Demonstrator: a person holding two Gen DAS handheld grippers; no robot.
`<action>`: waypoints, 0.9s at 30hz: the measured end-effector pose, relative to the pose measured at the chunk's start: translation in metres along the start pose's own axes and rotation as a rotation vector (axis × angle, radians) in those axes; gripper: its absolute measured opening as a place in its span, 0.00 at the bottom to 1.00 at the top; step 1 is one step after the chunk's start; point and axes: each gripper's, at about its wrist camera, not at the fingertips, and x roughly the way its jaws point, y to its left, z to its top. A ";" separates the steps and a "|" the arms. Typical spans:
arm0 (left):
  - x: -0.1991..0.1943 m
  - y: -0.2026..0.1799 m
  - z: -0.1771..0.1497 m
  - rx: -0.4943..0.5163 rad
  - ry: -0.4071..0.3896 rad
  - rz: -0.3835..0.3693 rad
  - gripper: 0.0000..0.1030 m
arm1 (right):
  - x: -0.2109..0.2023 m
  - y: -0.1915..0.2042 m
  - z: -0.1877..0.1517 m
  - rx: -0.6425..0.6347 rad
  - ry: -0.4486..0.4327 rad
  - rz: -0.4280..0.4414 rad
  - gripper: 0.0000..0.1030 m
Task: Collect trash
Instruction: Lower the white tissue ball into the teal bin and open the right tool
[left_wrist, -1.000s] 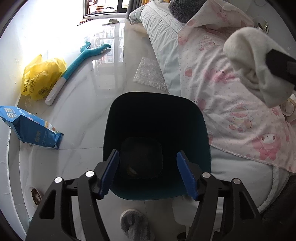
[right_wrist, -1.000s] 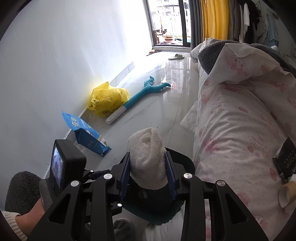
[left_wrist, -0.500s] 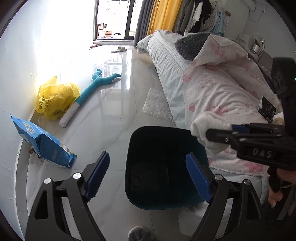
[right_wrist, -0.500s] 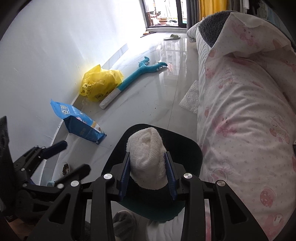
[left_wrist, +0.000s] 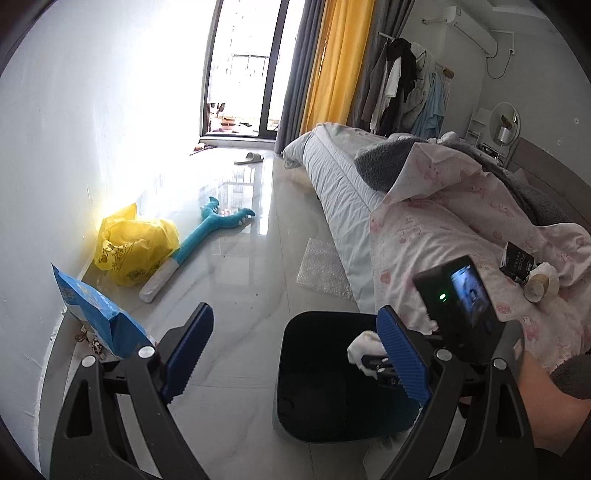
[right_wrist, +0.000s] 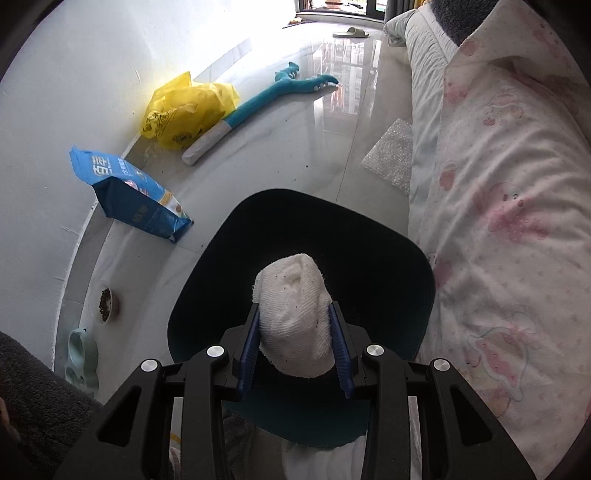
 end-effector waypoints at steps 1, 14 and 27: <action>-0.004 -0.001 0.002 0.010 -0.018 0.003 0.89 | 0.006 -0.001 -0.001 0.004 0.015 0.002 0.36; -0.040 -0.008 0.015 0.059 -0.125 0.008 0.93 | 0.056 0.002 -0.007 0.001 0.153 -0.066 0.44; -0.067 0.005 0.026 -0.039 -0.190 -0.016 0.93 | 0.020 -0.004 -0.005 0.017 0.080 -0.042 0.66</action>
